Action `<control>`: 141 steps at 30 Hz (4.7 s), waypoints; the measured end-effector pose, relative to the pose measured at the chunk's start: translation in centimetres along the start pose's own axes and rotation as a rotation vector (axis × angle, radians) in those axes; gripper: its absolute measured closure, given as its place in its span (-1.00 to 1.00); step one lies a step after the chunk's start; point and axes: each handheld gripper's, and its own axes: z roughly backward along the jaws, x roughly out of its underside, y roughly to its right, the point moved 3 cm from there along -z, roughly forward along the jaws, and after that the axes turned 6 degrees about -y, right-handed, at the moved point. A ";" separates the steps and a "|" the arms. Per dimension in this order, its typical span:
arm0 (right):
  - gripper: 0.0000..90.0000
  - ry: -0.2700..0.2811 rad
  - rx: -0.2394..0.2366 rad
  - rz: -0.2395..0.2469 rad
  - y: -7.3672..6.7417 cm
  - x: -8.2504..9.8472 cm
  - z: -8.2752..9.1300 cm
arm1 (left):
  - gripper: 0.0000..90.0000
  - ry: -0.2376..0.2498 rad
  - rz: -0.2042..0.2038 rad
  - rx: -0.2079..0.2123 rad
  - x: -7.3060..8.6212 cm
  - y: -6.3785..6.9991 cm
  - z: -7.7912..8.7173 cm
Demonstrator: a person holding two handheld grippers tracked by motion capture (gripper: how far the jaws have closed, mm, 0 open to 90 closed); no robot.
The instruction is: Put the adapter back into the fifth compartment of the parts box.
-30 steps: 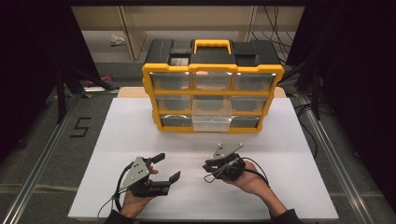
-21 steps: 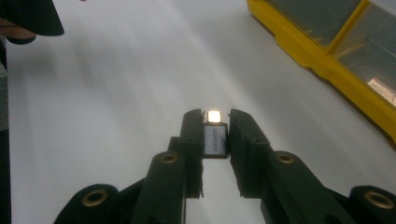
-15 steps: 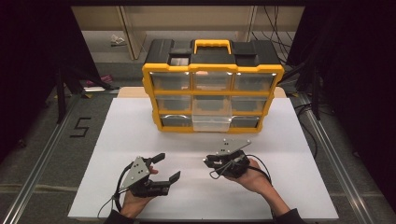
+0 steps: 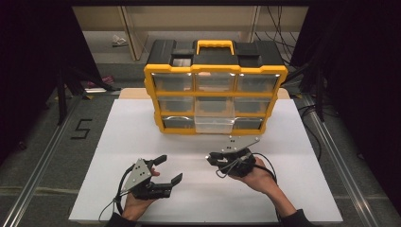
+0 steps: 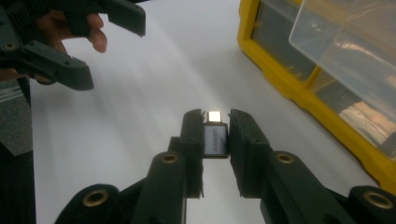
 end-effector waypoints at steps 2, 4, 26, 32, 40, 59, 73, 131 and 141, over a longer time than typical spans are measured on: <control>0.70 0.013 0.004 0.004 0.2 -0.6 0.4 | -0.62 0.005 -0.006 0.004 0.0 0.0 0.0; 0.70 0.020 0.009 0.006 0.3 -0.9 0.6 | -0.62 0.007 -0.005 0.004 0.0 0.0 0.0; 0.70 0.085 0.046 0.015 1.4 -3.9 2.8 | -0.62 0.003 -0.009 0.005 0.0 0.0 0.0; 0.70 0.096 0.050 0.011 1.8 -4.4 3.3 | -0.62 0.002 -0.010 0.005 0.0 0.0 0.0; 0.70 0.109 0.048 0.002 2.2 -4.8 3.6 | -0.62 0.003 -0.009 0.004 0.0 0.0 0.0; 0.70 0.138 0.056 -0.015 2.9 -5.6 4.1 | -0.62 0.003 -0.009 0.005 0.0 0.0 0.0; 0.70 0.157 0.066 -0.023 3.4 -6.2 4.6 | -0.62 0.003 -0.007 0.005 0.0 0.0 0.0; 0.70 0.185 0.153 -0.127 7.7 -7.1 4.8 | -0.62 0.002 -0.007 0.006 0.0 -0.1 0.0; 0.70 0.165 0.163 -0.137 8.1 -7.5 4.4 | -0.62 0.000 -0.006 0.006 0.0 -0.1 0.0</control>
